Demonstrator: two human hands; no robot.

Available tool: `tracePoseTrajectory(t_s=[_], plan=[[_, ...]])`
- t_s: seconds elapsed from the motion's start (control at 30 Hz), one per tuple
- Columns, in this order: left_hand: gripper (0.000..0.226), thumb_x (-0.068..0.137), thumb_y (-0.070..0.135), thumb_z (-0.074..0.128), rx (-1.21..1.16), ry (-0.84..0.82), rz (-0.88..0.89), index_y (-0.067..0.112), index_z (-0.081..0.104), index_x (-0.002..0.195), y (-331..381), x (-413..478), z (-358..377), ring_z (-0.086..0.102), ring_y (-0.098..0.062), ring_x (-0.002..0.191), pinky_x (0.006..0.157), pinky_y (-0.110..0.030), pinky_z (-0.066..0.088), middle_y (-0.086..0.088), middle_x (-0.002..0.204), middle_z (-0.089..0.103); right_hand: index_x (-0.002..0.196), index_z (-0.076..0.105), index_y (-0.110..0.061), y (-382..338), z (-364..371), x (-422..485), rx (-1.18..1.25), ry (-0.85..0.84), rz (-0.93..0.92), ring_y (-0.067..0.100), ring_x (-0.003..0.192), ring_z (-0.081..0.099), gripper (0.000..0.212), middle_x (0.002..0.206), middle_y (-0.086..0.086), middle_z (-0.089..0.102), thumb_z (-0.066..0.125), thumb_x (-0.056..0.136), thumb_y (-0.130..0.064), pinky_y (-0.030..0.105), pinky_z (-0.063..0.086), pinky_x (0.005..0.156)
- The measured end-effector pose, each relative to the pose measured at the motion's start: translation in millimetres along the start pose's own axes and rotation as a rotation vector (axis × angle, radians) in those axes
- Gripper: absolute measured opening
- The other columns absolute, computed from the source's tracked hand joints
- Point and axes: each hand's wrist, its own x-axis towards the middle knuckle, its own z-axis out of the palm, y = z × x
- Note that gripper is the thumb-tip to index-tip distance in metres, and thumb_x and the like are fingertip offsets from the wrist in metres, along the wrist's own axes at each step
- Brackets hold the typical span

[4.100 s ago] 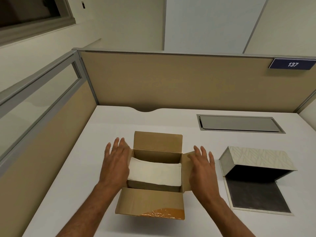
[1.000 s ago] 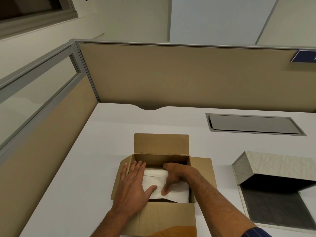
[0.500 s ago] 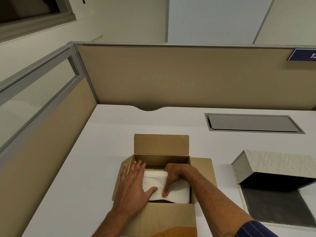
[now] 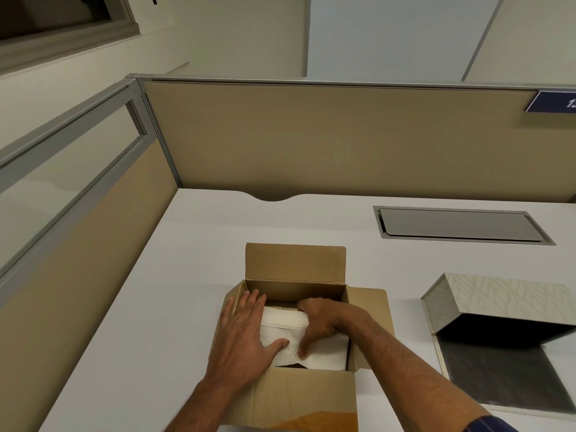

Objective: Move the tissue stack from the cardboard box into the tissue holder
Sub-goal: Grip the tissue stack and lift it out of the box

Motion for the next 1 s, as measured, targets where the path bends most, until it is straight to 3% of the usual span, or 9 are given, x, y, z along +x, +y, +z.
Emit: tracePoseTrajectory(t_s=[0.1,0.27,0.57,0.73,0.87,1.0], plan=[[0.099,0.076,0.081,0.044,-0.024,-0.005,0.006,0.032,0.01,0.155,1.1,0.2,-2.5,0.005,-0.013,0.154,0.12,-0.033,-0.01,0.007,0.167,0.008,0.132,0.044,-0.024,3.3,10.1,-9.5,-0.111,0.146,-0.083,0.023,0.111,0.059,0.079,0.131,0.004,0.059,0.085,0.068,-0.047,0.035,0.051,0.091],[0.097,0.076,0.077,0.05,-0.047,0.001,0.038,0.034,0.014,0.154,3.1,-2.7,-8.5,0.005,-0.012,0.154,0.124,-0.037,-0.005,0.006,0.166,0.011,0.136,0.04,-0.024,7.8,23.1,-26.3,-0.232,0.375,-0.243,0.024,0.121,0.053,0.071,0.135,0.005,0.058,0.075,0.078,-0.046,0.042,0.036,0.109],[0.105,0.076,0.065,0.063,0.06,-0.078,0.06,0.036,0.0,0.154,8.1,-1.1,-12.8,-0.005,-0.019,0.154,0.122,-0.043,-0.009,0.001,0.167,0.0,0.144,0.036,-0.024,20.8,45.1,-41.9,-0.35,0.68,-0.396,0.021,0.125,0.048,0.071,0.138,0.004,0.054,0.064,0.084,-0.049,0.04,0.025,0.117],[0.1,0.074,0.052,0.07,0.152,-0.067,0.039,0.035,0.011,0.153,10.7,-2.4,-13.0,0.013,-0.025,0.15,0.124,-0.047,0.001,-0.003,0.162,0.019,0.142,0.04,-0.024,24.9,51.4,-45.5,-0.343,0.776,-0.403,0.021,0.12,0.052,0.068,0.132,0.003,0.059,0.065,0.082,-0.046,0.043,0.024,0.118],[0.084,0.07,0.046,0.071,0.173,-0.025,0.047,0.033,0.03,0.142,10.7,-1.0,-12.8,0.028,-0.02,0.14,0.123,-0.043,0.009,0.0,0.151,0.035,0.143,0.038,-0.027,26.4,50.7,-46.6,-0.32,0.803,-0.36,0.021,0.122,0.049,0.069,0.134,0.001,0.057,0.064,0.082,-0.048,0.042,0.027,0.117],[0.075,0.069,0.042,0.071,0.18,-0.02,0.067,0.03,0.036,0.135,11.1,4.6,-14.4,0.036,-0.018,0.135,0.123,-0.043,0.013,0.001,0.143,0.044,0.147,0.031,-0.026,25.9,49.2,-45.8,-0.308,0.789,-0.307,0.024,0.125,0.044,0.076,0.136,0.006,0.051,0.063,0.082,-0.052,0.043,0.028,0.116]])
